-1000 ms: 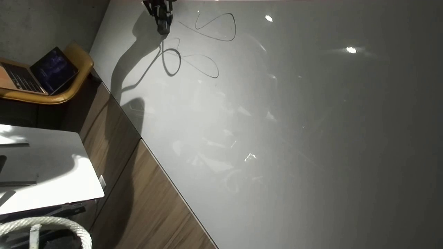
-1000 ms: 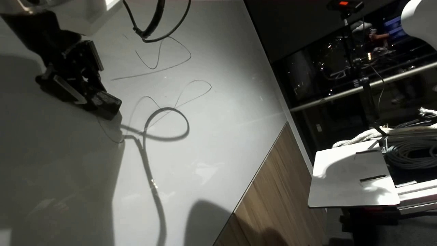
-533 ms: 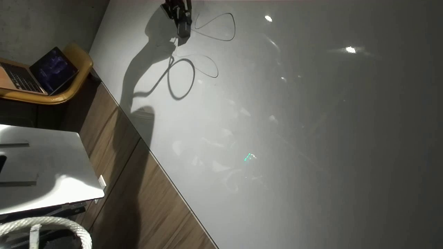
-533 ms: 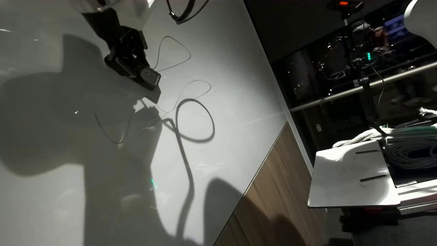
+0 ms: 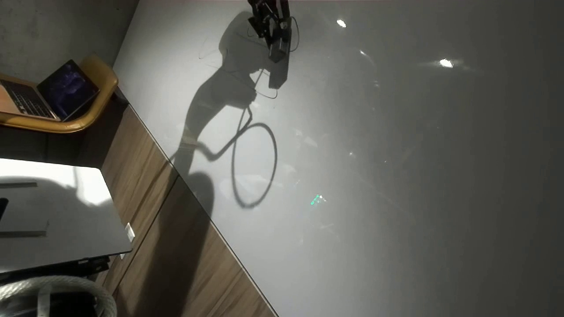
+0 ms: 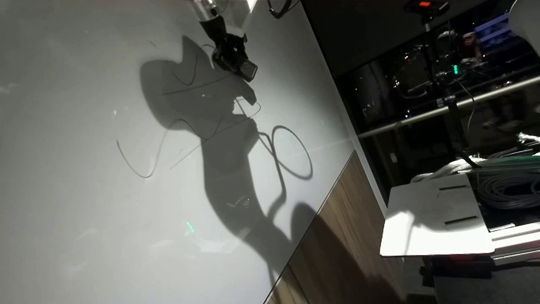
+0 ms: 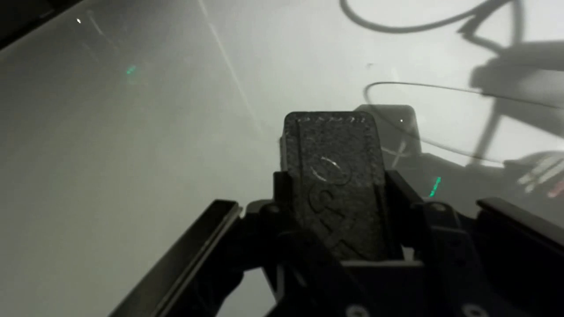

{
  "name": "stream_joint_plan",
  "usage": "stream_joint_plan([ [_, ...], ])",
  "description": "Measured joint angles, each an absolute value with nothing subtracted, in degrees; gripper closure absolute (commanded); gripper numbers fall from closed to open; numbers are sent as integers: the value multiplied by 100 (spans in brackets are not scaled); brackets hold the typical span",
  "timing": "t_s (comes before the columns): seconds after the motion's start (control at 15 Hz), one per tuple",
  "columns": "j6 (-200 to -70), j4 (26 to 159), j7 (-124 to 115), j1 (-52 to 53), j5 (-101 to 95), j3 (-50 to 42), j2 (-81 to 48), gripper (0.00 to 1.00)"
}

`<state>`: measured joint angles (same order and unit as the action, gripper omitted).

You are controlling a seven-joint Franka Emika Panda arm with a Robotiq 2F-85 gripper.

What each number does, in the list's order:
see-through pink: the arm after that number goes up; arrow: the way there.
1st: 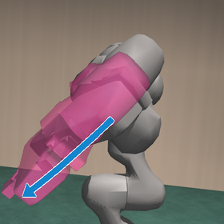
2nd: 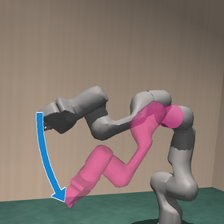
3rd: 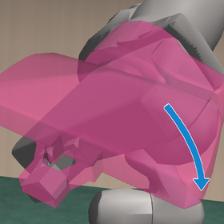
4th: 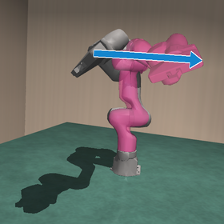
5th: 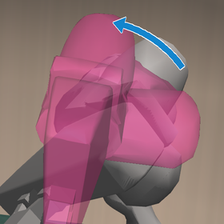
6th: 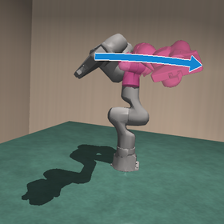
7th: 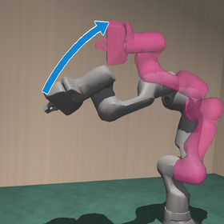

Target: Use the eraser to wipe the whiteboard.

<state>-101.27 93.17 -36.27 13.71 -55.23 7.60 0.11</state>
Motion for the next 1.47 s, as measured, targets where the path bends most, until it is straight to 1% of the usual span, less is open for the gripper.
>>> stream_joint_plan([
  [0.13,-10672,9778,-3677,976,-5485,565,418,71],
  [0.33,-11860,10453,-3715,441,-5242,179,1114,71],
  [0.67,-13363,11122,-3717,17,-4359,-120,1994,71],
  [0.87,-13990,11321,-3680,7,-3660,-70,2051,71],
  [1.13,-14523,11467,-3347,2,-2748,46,1749,71],
  [1.47,-14484,11268,-2746,-35,-2154,99,1421,71],
])
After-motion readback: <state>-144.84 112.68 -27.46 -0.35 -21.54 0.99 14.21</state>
